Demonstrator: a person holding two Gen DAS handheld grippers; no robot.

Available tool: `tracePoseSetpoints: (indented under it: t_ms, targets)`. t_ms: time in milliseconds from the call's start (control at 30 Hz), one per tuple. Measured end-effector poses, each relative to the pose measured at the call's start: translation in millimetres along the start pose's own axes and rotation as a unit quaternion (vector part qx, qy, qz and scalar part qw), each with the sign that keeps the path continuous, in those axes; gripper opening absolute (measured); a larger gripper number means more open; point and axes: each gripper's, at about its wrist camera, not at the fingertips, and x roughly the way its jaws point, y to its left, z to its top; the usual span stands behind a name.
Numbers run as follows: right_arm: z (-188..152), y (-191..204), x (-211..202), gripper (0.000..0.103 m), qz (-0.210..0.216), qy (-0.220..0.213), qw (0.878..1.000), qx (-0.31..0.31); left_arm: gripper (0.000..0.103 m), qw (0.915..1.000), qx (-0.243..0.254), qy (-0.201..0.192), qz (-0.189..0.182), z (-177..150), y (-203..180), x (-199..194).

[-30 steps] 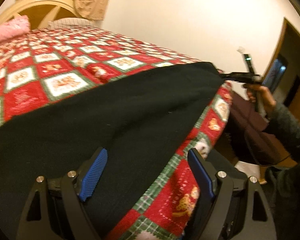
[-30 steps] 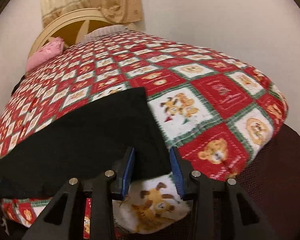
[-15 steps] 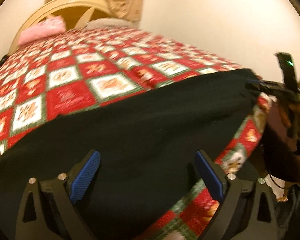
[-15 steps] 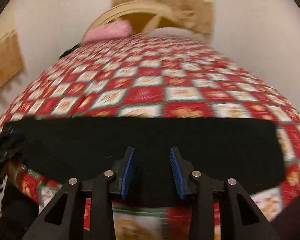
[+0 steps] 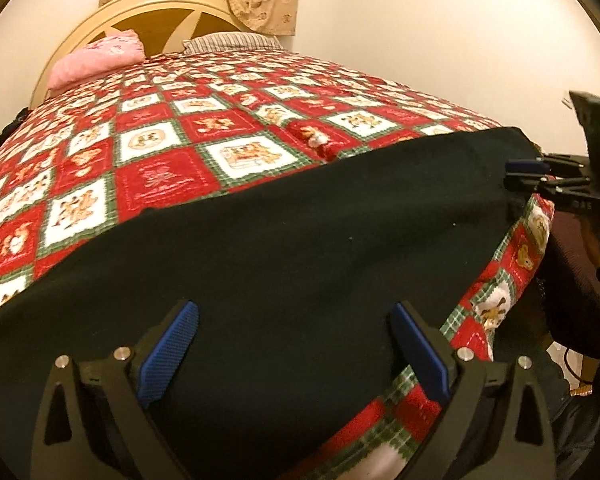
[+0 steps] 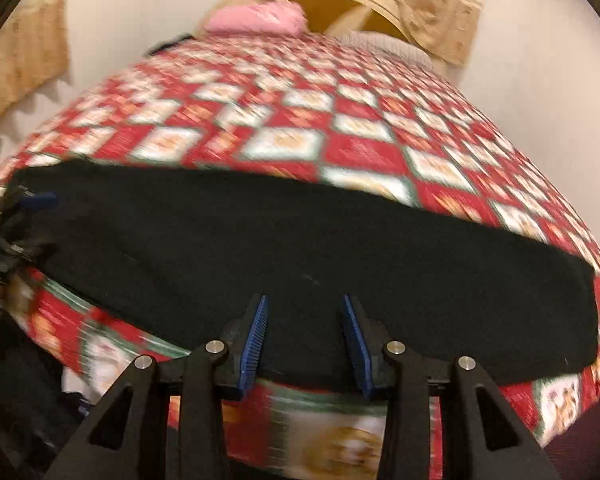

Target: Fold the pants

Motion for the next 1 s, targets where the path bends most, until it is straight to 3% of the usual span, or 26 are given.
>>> tracePoseSetpoints:
  t_ms: [67, 233, 367, 467, 600, 733, 833, 1000]
  targets:
    - [12, 27, -3, 0.041, 0.028, -0.018, 0.999, -0.028, 0.1, 0.9999, -0.007, -0.002, 0.009, -3, 6, -6]
    - [28, 83, 17, 0.041, 0.097, -0.012, 0.993, -0.065, 0.1, 0.9977, -0.022, -0.013, 0.063, -19, 34, -34]
    - [47, 127, 26, 0.041, 0.16, -0.021, 0.982, -0.096, 0.1, 0.9876, -0.038, -0.002, 0.152, -44, 73, -57]
    - [66, 166, 32, 0.041, 0.201, -0.036, 0.97, -0.131, 0.1, 0.9814, -0.054, -0.006, 0.184, -59, 94, -72]
    - [91, 206, 49, 0.041, 0.237, -0.032, 0.959, -0.153, 0.101, 0.9814, -0.077, -0.014, 0.175, -79, 110, -78]
    - [100, 240, 83, 0.041, 0.21, -0.008, 0.958, -0.194, 0.103, 0.9811, -0.075, -0.021, 0.177, -83, 105, -75]
    - [95, 242, 110, 0.044, 0.206, 0.025, 0.96, -0.188, 0.103, 0.9816, -0.069, -0.029, 0.176, -87, 107, -78]
    - [93, 227, 99, 0.045, 0.22, 0.004, 0.958, -0.181, 0.103, 0.9796, -0.074, -0.03, 0.185, -80, 103, -84]
